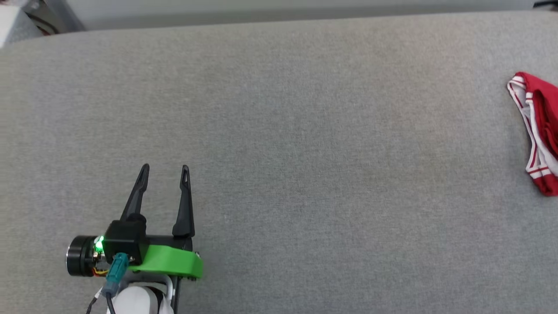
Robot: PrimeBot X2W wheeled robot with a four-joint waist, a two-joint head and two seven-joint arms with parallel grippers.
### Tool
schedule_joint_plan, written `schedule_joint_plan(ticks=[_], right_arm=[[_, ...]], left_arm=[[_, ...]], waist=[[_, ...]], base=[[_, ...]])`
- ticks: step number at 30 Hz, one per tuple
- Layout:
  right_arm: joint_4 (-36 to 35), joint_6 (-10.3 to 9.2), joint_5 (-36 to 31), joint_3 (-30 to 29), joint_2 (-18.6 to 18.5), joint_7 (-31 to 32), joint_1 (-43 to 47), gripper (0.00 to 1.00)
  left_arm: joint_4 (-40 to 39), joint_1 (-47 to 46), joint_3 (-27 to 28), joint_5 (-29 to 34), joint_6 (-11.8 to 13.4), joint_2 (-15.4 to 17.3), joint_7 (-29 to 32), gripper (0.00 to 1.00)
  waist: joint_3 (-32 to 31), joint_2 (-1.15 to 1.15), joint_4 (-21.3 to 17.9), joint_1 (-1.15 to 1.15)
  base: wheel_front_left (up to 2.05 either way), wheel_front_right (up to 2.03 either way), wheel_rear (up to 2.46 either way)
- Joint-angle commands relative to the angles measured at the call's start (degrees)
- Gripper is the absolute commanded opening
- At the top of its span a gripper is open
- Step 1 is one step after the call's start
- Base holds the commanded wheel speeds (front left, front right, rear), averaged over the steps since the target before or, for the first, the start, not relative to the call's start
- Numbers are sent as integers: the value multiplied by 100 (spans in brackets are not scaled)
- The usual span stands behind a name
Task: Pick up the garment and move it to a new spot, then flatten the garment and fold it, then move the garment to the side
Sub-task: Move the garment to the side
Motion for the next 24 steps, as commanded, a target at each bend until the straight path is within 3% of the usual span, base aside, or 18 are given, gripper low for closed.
schedule_joint_plan(ticks=[1, 13, 18, 24], right_arm=[[-188, -5, -127, -103, 204, -73, 214, 100], [-2275, -5, -1400, -797, 2281, -140, 2125, 100], [-2515, -5, -1642, -821, 2943, -140, 2884, 100], [-2577, -5, -1723, -841, 3460, -141, 3619, 100]], left_arm=[[41, 93, 24, -38, 16, -20, -34, 100], [252, 382, 59, -7, -50, -49, -34, 100], [349, 431, 72, 19, -62, -54, -34, 100], [425, 519, 62, 25, -54, -69, -34, 100]], waist=[[-410, 0, 266, 0], [-901, 0, 624, 0], [-1053, 0, 691, 0], [-1248, 0, 755, 0]], base=[[0, 0, 0], [0, 0, 0], [0, 0, 0], [0, 0, 0]])
